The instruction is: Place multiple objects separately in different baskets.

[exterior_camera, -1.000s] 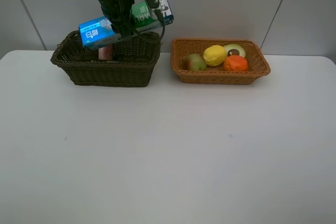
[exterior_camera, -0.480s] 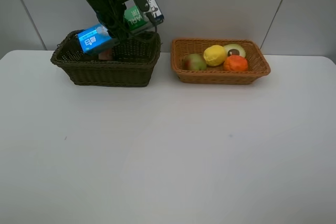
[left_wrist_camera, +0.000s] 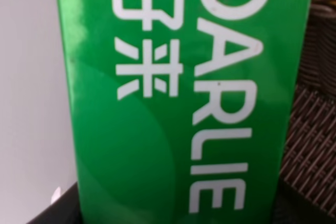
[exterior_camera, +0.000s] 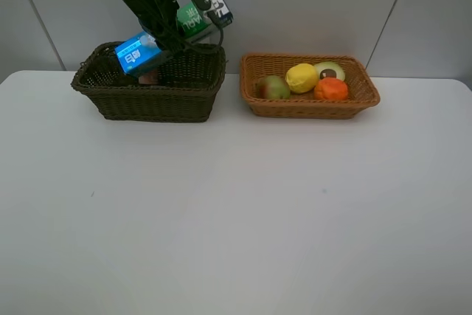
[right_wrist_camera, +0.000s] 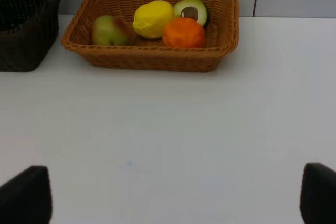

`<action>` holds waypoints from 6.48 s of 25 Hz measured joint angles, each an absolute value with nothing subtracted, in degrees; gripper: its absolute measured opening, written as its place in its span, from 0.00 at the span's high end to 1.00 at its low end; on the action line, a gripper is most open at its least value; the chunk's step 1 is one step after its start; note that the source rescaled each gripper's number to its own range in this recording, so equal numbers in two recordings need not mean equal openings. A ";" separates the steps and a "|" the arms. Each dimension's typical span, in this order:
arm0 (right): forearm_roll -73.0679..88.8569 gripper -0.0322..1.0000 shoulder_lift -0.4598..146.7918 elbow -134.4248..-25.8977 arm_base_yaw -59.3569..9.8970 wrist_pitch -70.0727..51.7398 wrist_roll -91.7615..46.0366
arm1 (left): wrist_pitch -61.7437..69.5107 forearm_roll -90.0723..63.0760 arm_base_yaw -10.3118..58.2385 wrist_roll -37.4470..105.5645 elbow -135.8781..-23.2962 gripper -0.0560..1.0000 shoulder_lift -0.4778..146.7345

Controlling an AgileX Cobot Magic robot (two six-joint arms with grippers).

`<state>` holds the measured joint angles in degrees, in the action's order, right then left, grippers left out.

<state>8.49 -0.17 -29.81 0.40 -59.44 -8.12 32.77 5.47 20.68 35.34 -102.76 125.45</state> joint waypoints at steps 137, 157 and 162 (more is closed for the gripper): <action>8.52 0.00 -0.17 -29.81 0.40 -59.44 -8.12 | 61.00 -7.94 7.99 4.47 -23.82 0.02 10.65; 8.52 0.00 -0.17 -29.81 0.40 -59.44 -8.12 | 61.03 -7.89 6.71 4.06 -23.42 0.02 -0.28; 8.52 0.00 -0.17 -29.81 0.40 -59.44 -8.12 | 61.03 -7.89 6.71 4.06 -23.42 0.02 -0.28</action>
